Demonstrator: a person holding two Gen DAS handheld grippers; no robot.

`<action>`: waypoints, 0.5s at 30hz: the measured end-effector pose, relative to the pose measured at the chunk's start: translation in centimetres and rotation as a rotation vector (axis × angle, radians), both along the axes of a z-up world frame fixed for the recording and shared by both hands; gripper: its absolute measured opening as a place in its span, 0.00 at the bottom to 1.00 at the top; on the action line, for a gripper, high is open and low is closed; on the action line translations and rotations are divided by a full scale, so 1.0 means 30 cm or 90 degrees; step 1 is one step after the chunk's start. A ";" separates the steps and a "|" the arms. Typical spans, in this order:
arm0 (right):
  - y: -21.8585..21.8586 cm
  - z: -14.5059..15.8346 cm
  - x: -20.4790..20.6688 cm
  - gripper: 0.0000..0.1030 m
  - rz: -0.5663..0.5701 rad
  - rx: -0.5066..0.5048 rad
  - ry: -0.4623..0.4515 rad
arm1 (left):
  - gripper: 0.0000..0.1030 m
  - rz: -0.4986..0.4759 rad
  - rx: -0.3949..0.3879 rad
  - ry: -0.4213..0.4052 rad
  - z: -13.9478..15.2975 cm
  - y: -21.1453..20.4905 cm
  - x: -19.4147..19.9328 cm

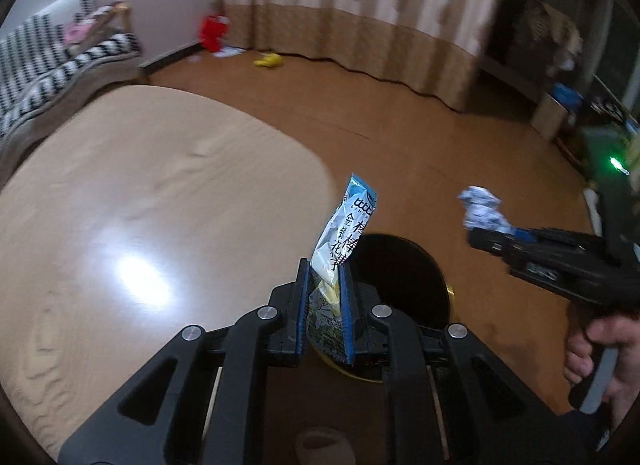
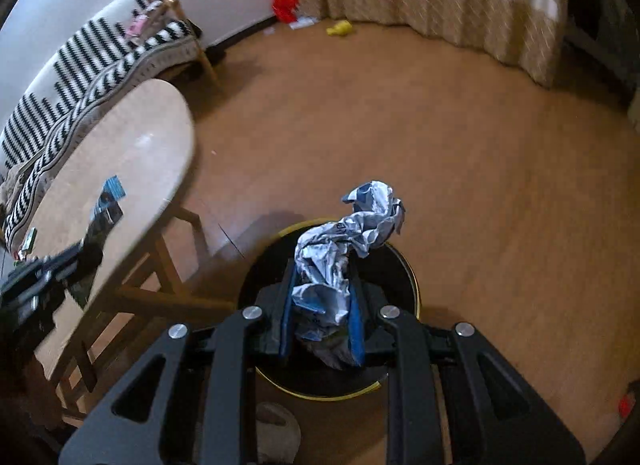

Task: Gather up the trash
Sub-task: 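Carry both items over the bin and open the right tool to drop the tissue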

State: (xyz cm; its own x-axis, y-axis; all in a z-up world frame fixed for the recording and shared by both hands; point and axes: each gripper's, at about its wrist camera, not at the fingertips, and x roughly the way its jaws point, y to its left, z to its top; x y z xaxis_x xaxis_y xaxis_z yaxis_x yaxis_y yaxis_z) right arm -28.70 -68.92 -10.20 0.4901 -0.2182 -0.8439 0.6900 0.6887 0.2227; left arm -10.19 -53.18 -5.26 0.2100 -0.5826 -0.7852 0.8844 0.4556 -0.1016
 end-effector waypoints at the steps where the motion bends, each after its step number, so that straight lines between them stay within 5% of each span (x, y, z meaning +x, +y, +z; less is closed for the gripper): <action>1: -0.015 -0.018 -0.012 0.22 -0.004 0.018 0.004 | 0.13 -0.017 0.005 0.009 -0.017 -0.019 -0.021; 7: -0.010 -0.044 0.008 0.22 0.000 0.045 0.010 | 0.13 -0.073 0.033 0.030 -0.086 -0.082 -0.079; 15: -0.012 -0.038 0.039 0.22 0.010 0.048 0.009 | 0.13 -0.066 0.042 0.038 -0.113 -0.116 -0.055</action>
State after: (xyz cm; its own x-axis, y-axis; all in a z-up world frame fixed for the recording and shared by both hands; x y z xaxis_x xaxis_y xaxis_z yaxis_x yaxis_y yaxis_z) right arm -27.53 -69.28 -11.33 0.4805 -0.1456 -0.8648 0.6828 0.6810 0.2647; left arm -11.84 -56.65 -8.64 0.1031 -0.5453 -0.8318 0.9204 0.3693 -0.1280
